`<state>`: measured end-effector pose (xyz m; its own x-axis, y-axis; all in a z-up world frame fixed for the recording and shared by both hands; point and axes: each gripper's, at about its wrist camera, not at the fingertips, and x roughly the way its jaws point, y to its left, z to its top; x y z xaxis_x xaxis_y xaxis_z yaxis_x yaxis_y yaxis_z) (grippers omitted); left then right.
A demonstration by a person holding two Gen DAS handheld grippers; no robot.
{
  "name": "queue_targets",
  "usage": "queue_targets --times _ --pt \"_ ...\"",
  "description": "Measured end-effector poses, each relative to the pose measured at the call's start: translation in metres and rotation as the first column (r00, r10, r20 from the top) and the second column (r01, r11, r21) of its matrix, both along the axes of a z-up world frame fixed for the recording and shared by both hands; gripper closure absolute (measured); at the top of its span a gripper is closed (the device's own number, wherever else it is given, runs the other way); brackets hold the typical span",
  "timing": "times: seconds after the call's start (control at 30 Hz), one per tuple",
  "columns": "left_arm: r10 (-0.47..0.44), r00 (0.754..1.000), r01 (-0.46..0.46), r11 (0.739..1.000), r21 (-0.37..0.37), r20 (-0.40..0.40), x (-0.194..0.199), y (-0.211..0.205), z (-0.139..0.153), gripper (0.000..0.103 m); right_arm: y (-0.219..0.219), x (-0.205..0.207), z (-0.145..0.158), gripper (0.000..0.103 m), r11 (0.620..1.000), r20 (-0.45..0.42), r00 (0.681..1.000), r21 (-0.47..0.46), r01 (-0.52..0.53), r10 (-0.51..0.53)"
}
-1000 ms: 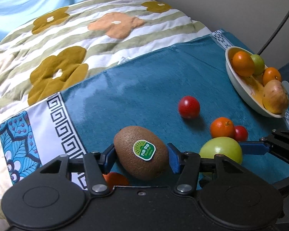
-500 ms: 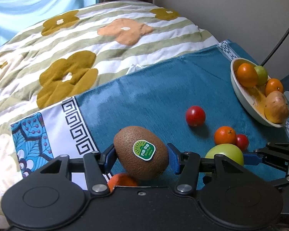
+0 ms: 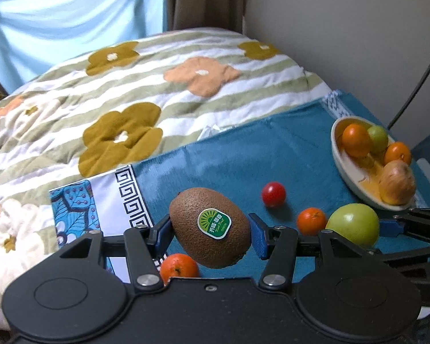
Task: Organize fruits
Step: 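Carry the kiwi in the left tool and green apple in the right tool over the bowl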
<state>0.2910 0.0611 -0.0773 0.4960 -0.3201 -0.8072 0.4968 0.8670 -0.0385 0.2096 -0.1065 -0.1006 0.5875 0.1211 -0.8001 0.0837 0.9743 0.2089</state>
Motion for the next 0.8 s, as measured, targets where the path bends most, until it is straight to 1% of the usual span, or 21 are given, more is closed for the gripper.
queue_targets --times 0.2,0.5,0.67,0.8 --pt "0.086 0.995 -0.085 0.996 -0.017 0.051 -0.037 -0.012 0.025 0.044 -0.027 -0.017 0.022 0.033 0.999 0.046 0.998 -0.009 -0.037 0.038" --pt "0.204 0.977 -0.201 0.978 -0.052 0.062 -0.089 -0.046 0.043 0.044 -0.081 -0.046 0.047 0.033 0.994 0.078 0.991 -0.027 -0.107 0.109" --pt "0.234 0.970 -0.229 0.970 -0.076 0.067 -0.102 -0.078 0.048 0.044 -0.121 -0.051 0.058 0.033 0.992 0.106 0.986 -0.048 -0.121 0.125" --pt "0.239 0.968 -0.233 0.968 -0.092 0.070 -0.105 -0.107 0.049 0.044 -0.153 -0.046 0.063 0.033 0.990 0.122 0.984 -0.070 -0.125 0.132"
